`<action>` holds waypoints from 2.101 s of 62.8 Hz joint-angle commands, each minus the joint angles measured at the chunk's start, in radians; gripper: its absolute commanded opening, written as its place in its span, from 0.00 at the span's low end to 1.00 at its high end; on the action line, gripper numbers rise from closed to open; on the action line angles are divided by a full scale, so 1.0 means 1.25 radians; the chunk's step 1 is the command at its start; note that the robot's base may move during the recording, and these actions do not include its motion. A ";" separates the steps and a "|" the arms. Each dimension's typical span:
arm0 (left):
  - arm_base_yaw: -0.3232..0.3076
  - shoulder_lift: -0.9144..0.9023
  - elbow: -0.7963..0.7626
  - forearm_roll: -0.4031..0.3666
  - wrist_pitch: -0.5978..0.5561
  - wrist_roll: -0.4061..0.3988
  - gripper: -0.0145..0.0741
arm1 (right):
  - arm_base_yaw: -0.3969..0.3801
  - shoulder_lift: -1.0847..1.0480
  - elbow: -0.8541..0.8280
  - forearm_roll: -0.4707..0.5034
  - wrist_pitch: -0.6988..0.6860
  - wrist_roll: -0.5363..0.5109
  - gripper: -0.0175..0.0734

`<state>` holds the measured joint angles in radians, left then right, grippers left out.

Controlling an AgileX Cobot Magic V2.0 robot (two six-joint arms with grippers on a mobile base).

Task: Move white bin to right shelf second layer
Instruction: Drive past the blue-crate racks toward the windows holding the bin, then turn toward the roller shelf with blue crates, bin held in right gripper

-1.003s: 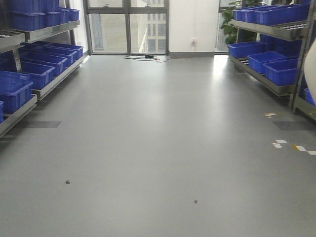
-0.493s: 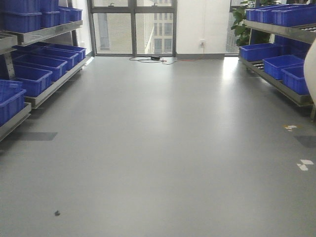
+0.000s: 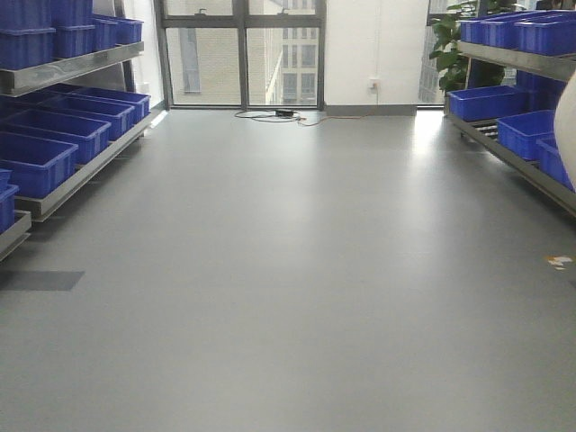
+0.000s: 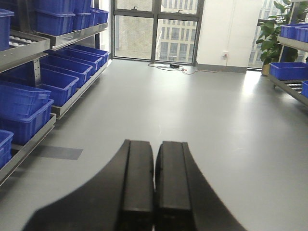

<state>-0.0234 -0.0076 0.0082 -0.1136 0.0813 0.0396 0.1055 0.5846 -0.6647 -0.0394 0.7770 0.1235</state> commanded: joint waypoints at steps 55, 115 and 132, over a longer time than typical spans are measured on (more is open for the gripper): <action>-0.005 -0.015 0.022 -0.001 -0.070 -0.004 0.26 | -0.001 0.002 -0.025 -0.002 -0.070 0.001 0.25; -0.005 -0.015 0.022 -0.001 -0.070 -0.004 0.26 | -0.001 0.002 -0.025 -0.002 -0.070 0.001 0.25; -0.005 -0.015 0.022 -0.001 -0.070 -0.004 0.26 | -0.001 0.002 -0.025 -0.002 -0.070 0.001 0.25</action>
<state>-0.0234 -0.0076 0.0082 -0.1136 0.0813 0.0396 0.1055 0.5846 -0.6647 -0.0394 0.7770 0.1235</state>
